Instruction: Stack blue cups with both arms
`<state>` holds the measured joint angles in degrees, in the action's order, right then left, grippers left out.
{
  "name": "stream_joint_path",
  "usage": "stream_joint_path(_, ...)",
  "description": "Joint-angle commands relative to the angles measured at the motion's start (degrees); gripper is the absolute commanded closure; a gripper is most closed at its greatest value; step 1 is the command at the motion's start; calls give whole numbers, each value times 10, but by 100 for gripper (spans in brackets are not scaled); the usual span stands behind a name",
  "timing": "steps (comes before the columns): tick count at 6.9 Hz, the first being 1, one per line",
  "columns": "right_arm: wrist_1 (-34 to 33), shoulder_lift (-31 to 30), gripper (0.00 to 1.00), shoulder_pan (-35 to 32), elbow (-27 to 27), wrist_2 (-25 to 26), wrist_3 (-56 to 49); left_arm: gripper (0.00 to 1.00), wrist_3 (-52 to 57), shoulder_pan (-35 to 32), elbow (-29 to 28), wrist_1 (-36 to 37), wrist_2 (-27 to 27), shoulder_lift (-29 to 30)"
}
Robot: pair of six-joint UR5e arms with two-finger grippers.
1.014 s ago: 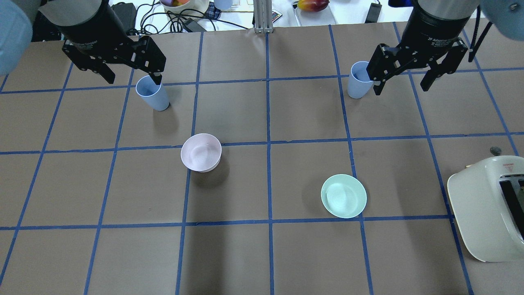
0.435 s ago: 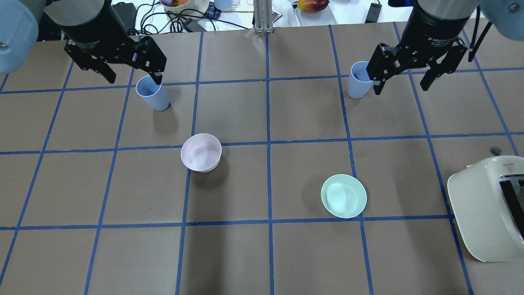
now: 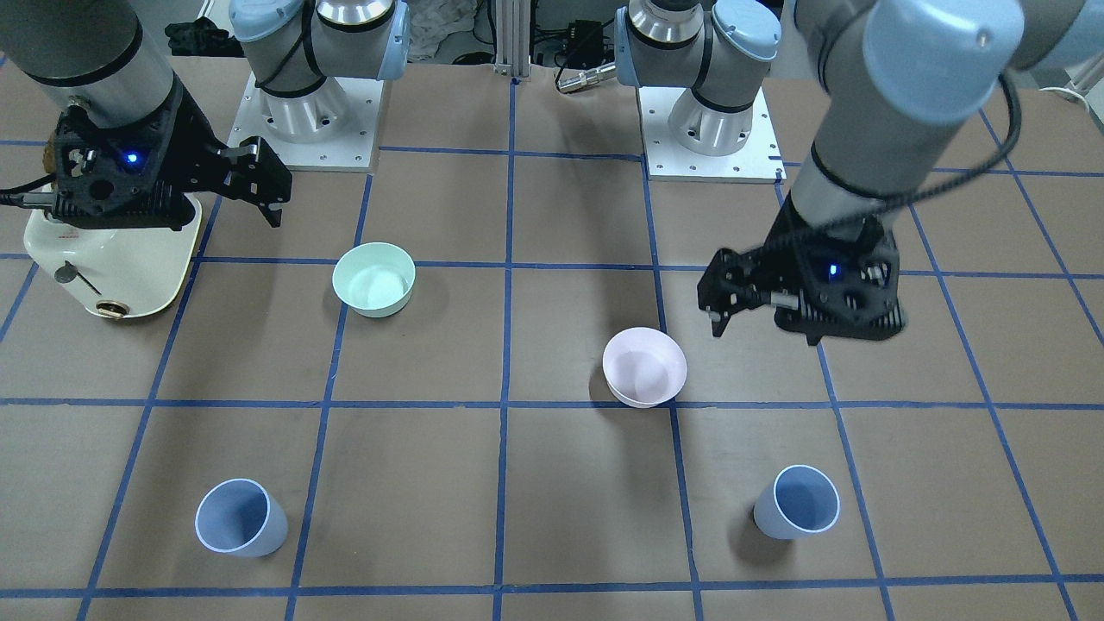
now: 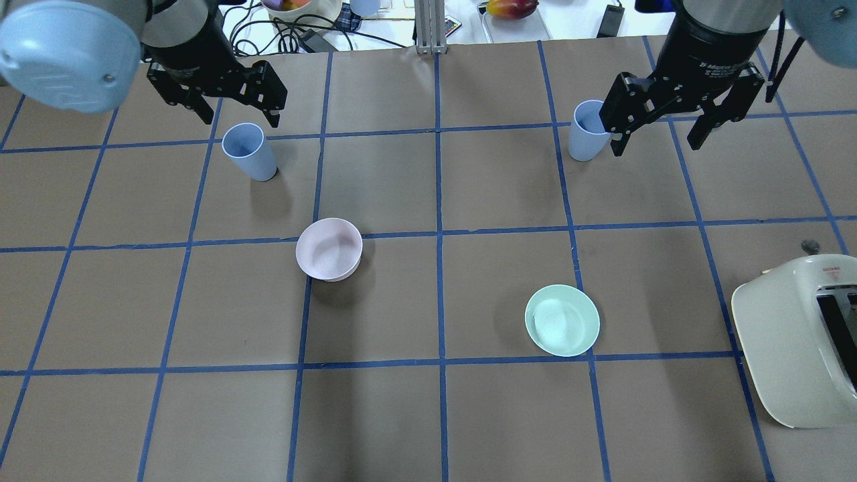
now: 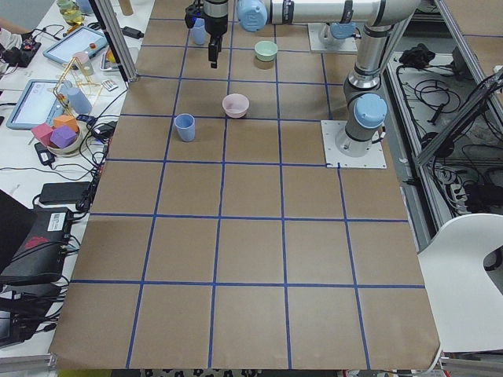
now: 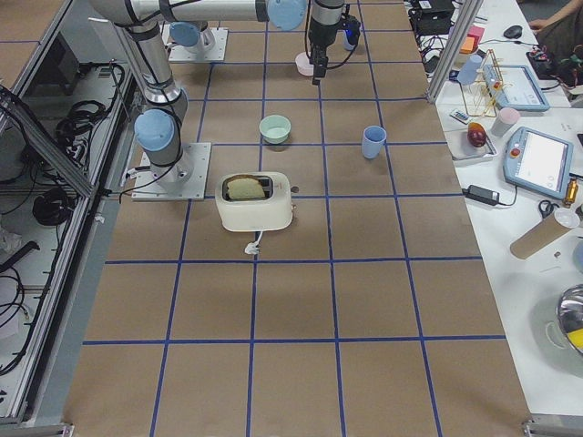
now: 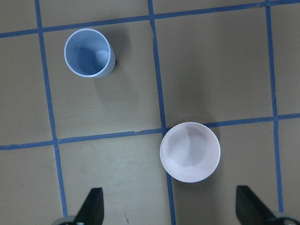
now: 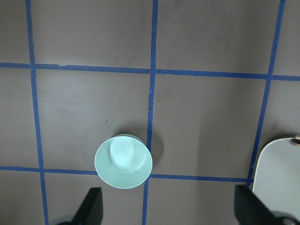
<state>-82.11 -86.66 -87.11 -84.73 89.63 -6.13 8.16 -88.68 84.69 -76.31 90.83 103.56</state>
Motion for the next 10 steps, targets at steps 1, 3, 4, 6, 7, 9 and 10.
stream_joint_path(1, -1, 1, 0, -1, -2, 0, 0, 0, 60, 34, 6, 103, 1, 93)
stream_joint_path(3, -2, 3, 0, -1, -2, -3, 2, 0, 73, 44, 15, 172, 25, 146)
stream_joint_path(4, -2, 2, 0, 0, -2, -7, 2, 0, 74, 44, 17, 189, 24, 167)
stream_joint_path(6, -8, 4, 0, 0, -2, -6, 3, 55, 76, 44, 21, 211, 24, 183)
stream_joint_path(7, -21, 5, 0, 0, -2, -9, 9, 90, 76, 44, 21, 212, 24, 185)
stream_joint_path(9, -45, 10, 0, 3, -2, -1, 51, 100, 75, 34, 16, 227, 22, 188)
stream_joint_path(10, -119, 31, 0, 6, -1, -2, 46, 100, 57, 11, 8, 233, 13, 178)
